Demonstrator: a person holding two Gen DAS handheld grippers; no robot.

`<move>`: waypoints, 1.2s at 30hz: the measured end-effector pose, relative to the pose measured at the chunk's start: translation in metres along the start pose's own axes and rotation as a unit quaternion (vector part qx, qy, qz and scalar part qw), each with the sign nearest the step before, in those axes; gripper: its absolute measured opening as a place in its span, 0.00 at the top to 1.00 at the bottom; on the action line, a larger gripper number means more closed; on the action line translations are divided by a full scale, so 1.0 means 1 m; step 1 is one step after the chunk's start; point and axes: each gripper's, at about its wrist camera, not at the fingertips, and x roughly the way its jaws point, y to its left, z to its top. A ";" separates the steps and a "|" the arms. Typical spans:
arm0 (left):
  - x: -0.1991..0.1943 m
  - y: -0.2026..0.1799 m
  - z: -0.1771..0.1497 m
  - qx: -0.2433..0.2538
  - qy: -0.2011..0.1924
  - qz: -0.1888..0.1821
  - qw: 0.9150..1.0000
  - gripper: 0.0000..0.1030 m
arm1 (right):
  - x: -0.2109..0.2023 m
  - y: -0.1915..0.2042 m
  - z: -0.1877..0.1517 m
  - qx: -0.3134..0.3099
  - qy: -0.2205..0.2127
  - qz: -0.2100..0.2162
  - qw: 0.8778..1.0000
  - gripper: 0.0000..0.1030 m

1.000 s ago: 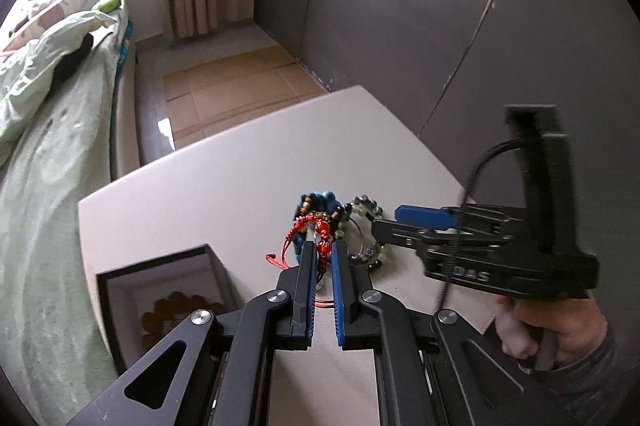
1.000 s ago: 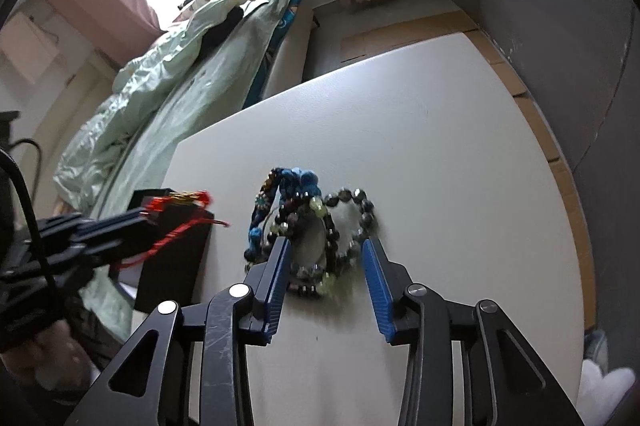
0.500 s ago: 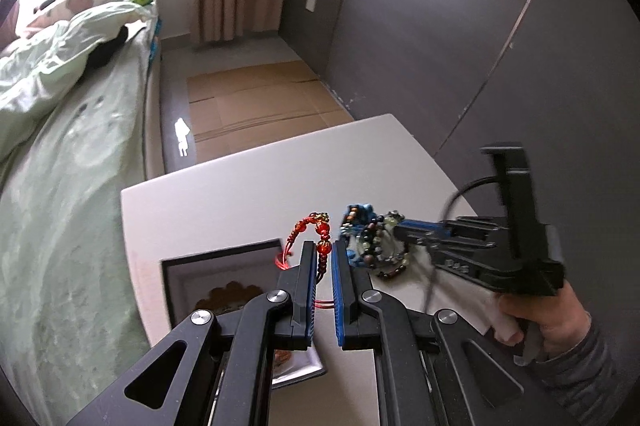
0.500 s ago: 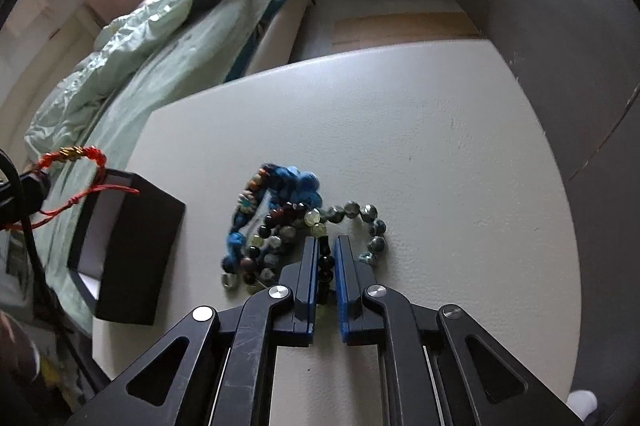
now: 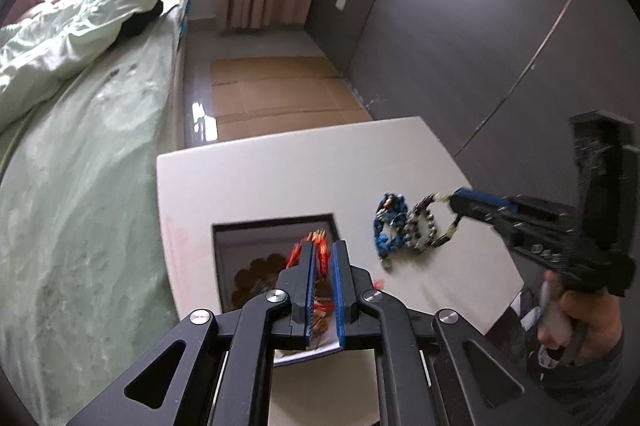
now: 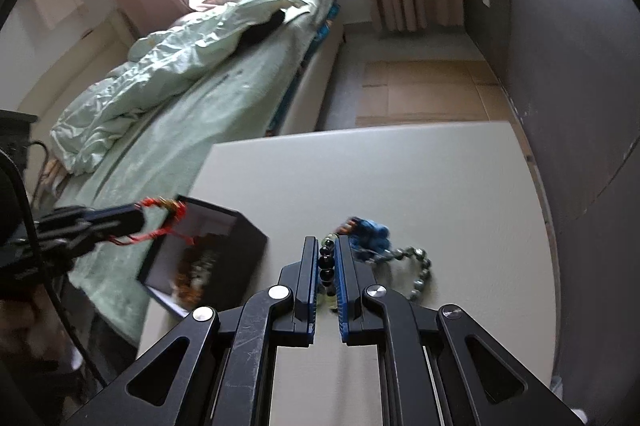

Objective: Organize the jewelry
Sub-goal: 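Drop the red string bracelet into the black box with the left tool, then move both open tools to the blue bead bracelet on the table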

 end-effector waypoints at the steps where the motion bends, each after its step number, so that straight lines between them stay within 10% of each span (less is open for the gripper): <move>1: -0.001 0.003 -0.001 -0.004 0.004 0.003 1.000 0.79 | -0.004 0.005 0.001 -0.002 -0.003 0.003 1.000 0.91; 5: -0.017 0.015 -0.008 -0.018 -0.021 0.002 1.000 0.40 | -0.016 0.029 0.010 -0.019 -0.016 0.015 1.000 0.91; 21: -0.057 0.050 -0.031 -0.040 -0.043 0.010 0.998 0.40 | -0.005 0.116 0.020 -0.056 -0.008 0.032 0.998 0.90; 25: -0.060 0.049 -0.032 -0.038 -0.046 0.012 0.998 0.39 | -0.011 0.108 0.016 -0.041 -0.014 0.033 0.999 0.56; 36: -0.051 0.022 -0.028 -0.018 -0.043 -0.001 0.999 0.28 | -0.042 0.058 -0.010 0.004 -0.027 0.014 1.000 0.55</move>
